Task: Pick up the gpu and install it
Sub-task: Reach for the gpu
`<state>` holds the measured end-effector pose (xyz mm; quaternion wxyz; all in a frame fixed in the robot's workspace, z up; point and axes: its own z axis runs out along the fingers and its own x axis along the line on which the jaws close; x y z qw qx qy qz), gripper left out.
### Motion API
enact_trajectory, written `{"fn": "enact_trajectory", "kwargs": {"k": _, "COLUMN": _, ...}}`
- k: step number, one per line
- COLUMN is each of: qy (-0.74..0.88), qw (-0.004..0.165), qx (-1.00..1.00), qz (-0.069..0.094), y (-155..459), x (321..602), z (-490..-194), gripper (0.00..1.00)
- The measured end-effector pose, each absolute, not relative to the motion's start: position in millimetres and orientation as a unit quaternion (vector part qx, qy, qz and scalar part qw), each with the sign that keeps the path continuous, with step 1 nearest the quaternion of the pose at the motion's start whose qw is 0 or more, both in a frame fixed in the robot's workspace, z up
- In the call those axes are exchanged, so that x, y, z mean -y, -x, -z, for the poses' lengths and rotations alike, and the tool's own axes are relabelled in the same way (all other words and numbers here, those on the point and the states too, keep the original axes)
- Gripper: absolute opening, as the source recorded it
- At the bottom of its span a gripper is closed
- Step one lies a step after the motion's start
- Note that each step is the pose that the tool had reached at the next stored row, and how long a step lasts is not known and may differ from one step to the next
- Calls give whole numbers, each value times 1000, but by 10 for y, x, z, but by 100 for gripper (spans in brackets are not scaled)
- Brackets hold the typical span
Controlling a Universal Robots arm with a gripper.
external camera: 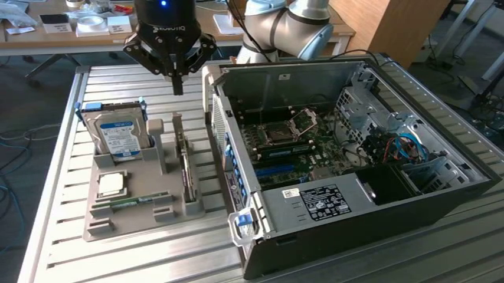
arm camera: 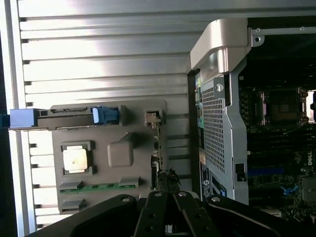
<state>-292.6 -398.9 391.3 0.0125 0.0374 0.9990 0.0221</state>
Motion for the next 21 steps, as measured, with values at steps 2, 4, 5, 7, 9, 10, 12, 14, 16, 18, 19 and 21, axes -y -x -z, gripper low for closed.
{"fn": "enact_trajectory", "kwargs": {"k": 2, "qy": -37, "qw": 12, "qx": -999, "qz": -22, "y": 2927, "x": 3989, "z": -3913, "gripper": 11}}
{"fn": "enact_trajectory", "kwargs": {"k": 4, "qy": -37, "qw": 12, "qx": -999, "qz": -22, "y": 2931, "x": 3995, "z": -3913, "gripper": 11}}
{"fn": "enact_trajectory", "kwargs": {"k": 5, "qy": -37, "qw": 12, "qx": -999, "qz": -22, "y": 2932, "x": 4003, "z": -3913, "gripper": 11}}
{"fn": "enact_trajectory", "kwargs": {"k": 7, "qy": -37, "qw": 12, "qx": -999, "qz": -21, "y": 2931, "x": 4026, "z": -3913, "gripper": 11}}
{"fn": "enact_trajectory", "kwargs": {"k": 9, "qy": -37, "qw": 13, "qx": -999, "qz": -21, "y": 2932, "x": 4058, "z": -3912, "gripper": 11}}
{"fn": "enact_trajectory", "kwargs": {"k": 10, "qy": -37, "qw": 13, "qx": -999, "qz": -21, "y": 2932, "x": 4075, "z": -3912, "gripper": 11}}
{"fn": "enact_trajectory", "kwargs": {"k": 12, "qy": -37, "qw": 13, "qx": -999, "qz": -20, "y": 2933, "x": 4110, "z": -3912, "gripper": 11}}
{"fn": "enact_trajectory", "kwargs": {"k": 14, "qy": -37, "qw": 13, "qx": -999, "qz": -20, "y": 2934, "x": 4147, "z": -3912, "gripper": 11}}
{"fn": "enact_trajectory", "kwargs": {"k": 16, "qy": -37, "qw": 13, "qx": -999, "qz": -20, "y": 2934, "x": 4187, "z": -3912, "gripper": 11}}
{"fn": "enact_trajectory", "kwargs": {"k": 18, "qy": -37, "qw": 13, "qx": -999, "qz": -20, "y": 2934, "x": 4228, "z": -3912, "gripper": 11}}
{"fn": "enact_trajectory", "kwargs": {"k": 19, "qy": -37, "qw": 13, "qx": -999, "qz": -19, "y": 2934, "x": 4249, "z": -3912, "gripper": 11}}
{"fn": "enact_trajectory", "kwargs": {"k": 21, "qy": -37, "qw": 13, "qx": -999, "qz": -19, "y": 2934, "x": 4287, "z": -3912, "gripper": 11}}
